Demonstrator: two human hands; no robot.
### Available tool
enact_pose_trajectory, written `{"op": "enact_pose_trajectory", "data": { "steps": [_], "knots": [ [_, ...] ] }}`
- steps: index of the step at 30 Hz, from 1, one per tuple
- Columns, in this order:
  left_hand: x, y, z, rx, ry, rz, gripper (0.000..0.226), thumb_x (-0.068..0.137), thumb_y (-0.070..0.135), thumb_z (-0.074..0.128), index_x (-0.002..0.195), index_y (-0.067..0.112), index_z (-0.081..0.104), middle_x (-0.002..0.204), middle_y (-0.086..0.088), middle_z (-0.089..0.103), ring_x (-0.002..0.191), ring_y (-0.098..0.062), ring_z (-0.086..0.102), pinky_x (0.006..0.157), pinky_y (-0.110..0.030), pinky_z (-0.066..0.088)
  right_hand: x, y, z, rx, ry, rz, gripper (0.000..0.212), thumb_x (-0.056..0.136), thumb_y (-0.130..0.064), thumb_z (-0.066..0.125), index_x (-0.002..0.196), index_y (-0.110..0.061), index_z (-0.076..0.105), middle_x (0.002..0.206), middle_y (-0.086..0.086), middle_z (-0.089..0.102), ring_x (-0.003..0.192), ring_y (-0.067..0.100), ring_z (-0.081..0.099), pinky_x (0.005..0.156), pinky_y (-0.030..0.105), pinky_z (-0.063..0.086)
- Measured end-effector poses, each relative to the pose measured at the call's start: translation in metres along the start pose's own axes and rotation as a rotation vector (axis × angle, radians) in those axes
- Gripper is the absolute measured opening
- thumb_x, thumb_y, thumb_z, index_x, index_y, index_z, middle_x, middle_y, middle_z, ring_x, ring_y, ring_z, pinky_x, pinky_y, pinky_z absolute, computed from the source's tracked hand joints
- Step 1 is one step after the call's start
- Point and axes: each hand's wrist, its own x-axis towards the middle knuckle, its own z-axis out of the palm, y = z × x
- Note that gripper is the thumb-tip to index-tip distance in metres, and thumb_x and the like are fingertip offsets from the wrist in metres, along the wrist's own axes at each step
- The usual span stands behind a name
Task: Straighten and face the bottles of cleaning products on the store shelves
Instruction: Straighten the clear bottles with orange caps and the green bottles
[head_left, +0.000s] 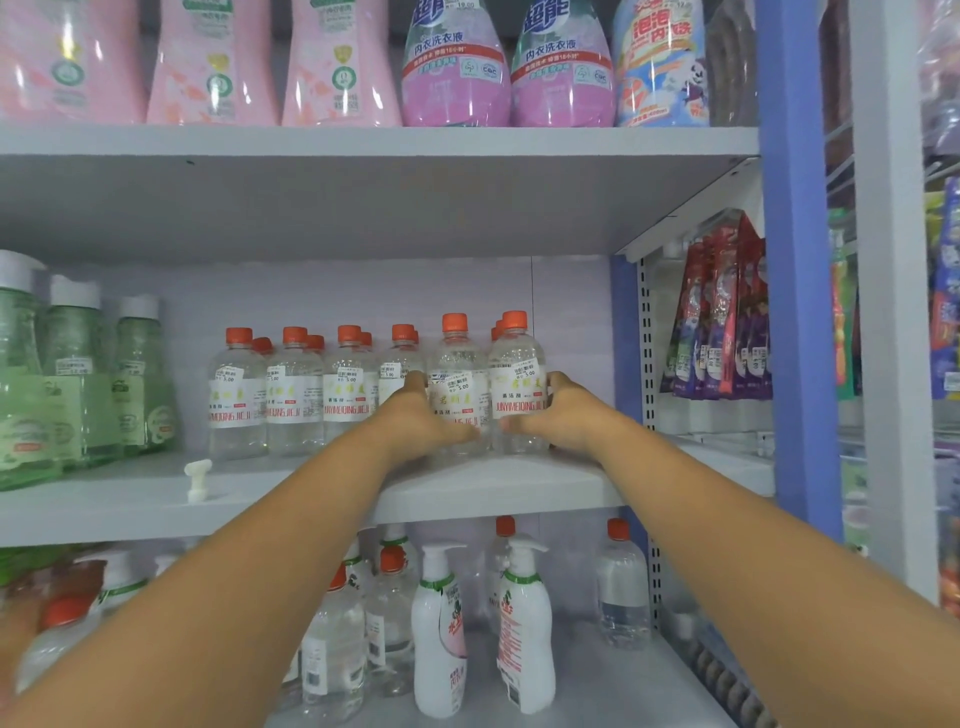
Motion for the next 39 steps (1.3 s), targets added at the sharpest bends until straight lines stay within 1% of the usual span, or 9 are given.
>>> {"op": "enact_pose_trajectory", "data": {
  "steps": [3, 7, 14, 24, 26, 29, 33, 36, 39],
  "knots": [
    [-0.002, 0.001, -0.001, 0.006, 0.002, 0.003, 0.093, 0.082, 0.036, 0.080, 0.153, 0.019, 0.023, 0.112, 0.002, 0.064, 0.093, -0.018, 0.065, 0.065, -0.030, 0.049, 0.001, 0.000, 0.001, -0.002, -0.007, 0.007, 0.070, 0.079, -0.032, 0.087, 0.134, -0.019, 0.045, 0.122, -0.002, 0.064, 0.105, 0.016, 0.063, 0.083, 0.030, 0.052],
    [-0.002, 0.003, -0.001, 0.001, 0.008, -0.002, 0.099, 0.080, 0.041, 0.085, 0.154, 0.020, 0.022, 0.131, -0.006, 0.061, 0.110, -0.029, 0.065, 0.091, -0.042, 0.055, 0.002, 0.001, 0.000, -0.021, 0.021, 0.021, 0.066, 0.077, -0.034, 0.089, 0.128, -0.020, 0.049, 0.121, -0.002, 0.066, 0.108, 0.018, 0.064, 0.087, 0.032, 0.051],
    [-0.003, 0.003, 0.000, 0.001, -0.004, 0.018, 0.103, 0.083, 0.042, 0.083, 0.158, 0.018, 0.017, 0.139, -0.005, 0.060, 0.123, -0.029, 0.060, 0.104, -0.045, 0.051, 0.002, 0.001, 0.000, -0.016, 0.007, 0.020, 0.065, 0.079, -0.031, 0.087, 0.132, -0.019, 0.052, 0.122, -0.001, 0.066, 0.108, 0.018, 0.064, 0.087, 0.031, 0.051],
    [0.001, 0.000, 0.001, -0.049, -0.014, -0.001, 0.106, 0.080, 0.041, 0.084, 0.159, 0.023, 0.015, 0.135, -0.002, 0.060, 0.115, -0.026, 0.061, 0.092, -0.039, 0.050, 0.004, 0.001, 0.001, -0.041, -0.015, 0.027, 0.068, 0.080, -0.033, 0.086, 0.134, -0.018, 0.047, 0.124, 0.000, 0.063, 0.108, 0.018, 0.060, 0.084, 0.030, 0.046],
    [-0.002, 0.002, 0.000, -0.072, -0.021, -0.005, 0.107, 0.081, 0.042, 0.085, 0.159, 0.023, 0.015, 0.139, -0.004, 0.059, 0.119, -0.028, 0.061, 0.099, -0.042, 0.051, 0.003, 0.000, 0.002, -0.045, -0.012, 0.029, 0.070, 0.079, -0.032, 0.087, 0.135, -0.016, 0.047, 0.127, 0.001, 0.064, 0.108, 0.018, 0.061, 0.084, 0.030, 0.047],
    [-0.022, 0.005, -0.013, -0.154, 0.037, -0.022, 0.106, 0.081, 0.053, 0.082, 0.161, 0.025, 0.018, 0.150, -0.004, 0.054, 0.128, -0.031, 0.058, 0.108, -0.045, 0.046, -0.012, -0.008, -0.004, -0.015, 0.048, 0.030, 0.081, 0.081, -0.037, 0.086, 0.144, -0.014, 0.041, 0.136, 0.004, 0.061, 0.109, 0.018, 0.060, 0.083, 0.029, 0.048],
    [-0.084, -0.001, -0.044, -0.219, 0.222, 0.109, 0.089, 0.083, 0.060, 0.076, 0.155, 0.031, 0.032, 0.144, 0.009, 0.057, 0.118, -0.016, 0.060, 0.092, -0.034, 0.046, -0.056, -0.027, -0.011, 0.076, 0.308, -0.176, 0.094, 0.083, -0.056, 0.078, 0.157, -0.024, 0.029, 0.152, 0.001, 0.046, 0.129, 0.018, 0.054, 0.103, 0.039, 0.051],
    [-0.150, -0.024, -0.059, -0.255, 0.244, 0.242, 0.076, 0.086, 0.053, 0.075, 0.151, 0.037, 0.039, 0.137, 0.019, 0.060, 0.114, 0.000, 0.064, 0.090, -0.026, 0.054, -0.106, -0.041, 0.009, 0.293, 0.403, -0.387, 0.072, 0.085, -0.055, 0.076, 0.145, -0.032, 0.043, 0.135, -0.012, 0.057, 0.113, -0.001, 0.059, 0.084, 0.012, 0.051],
    [-0.218, -0.067, -0.070, -0.353, 0.310, 0.270, 0.053, 0.091, 0.045, 0.074, 0.138, 0.041, 0.052, 0.127, 0.023, 0.068, 0.111, 0.005, 0.067, 0.083, -0.015, 0.056, -0.155, -0.045, 0.056, 0.500, 0.302, -0.487, 0.053, 0.089, -0.046, 0.076, 0.133, -0.041, 0.048, 0.124, -0.018, 0.060, 0.110, -0.003, 0.061, 0.083, 0.008, 0.051]
  ]
}}
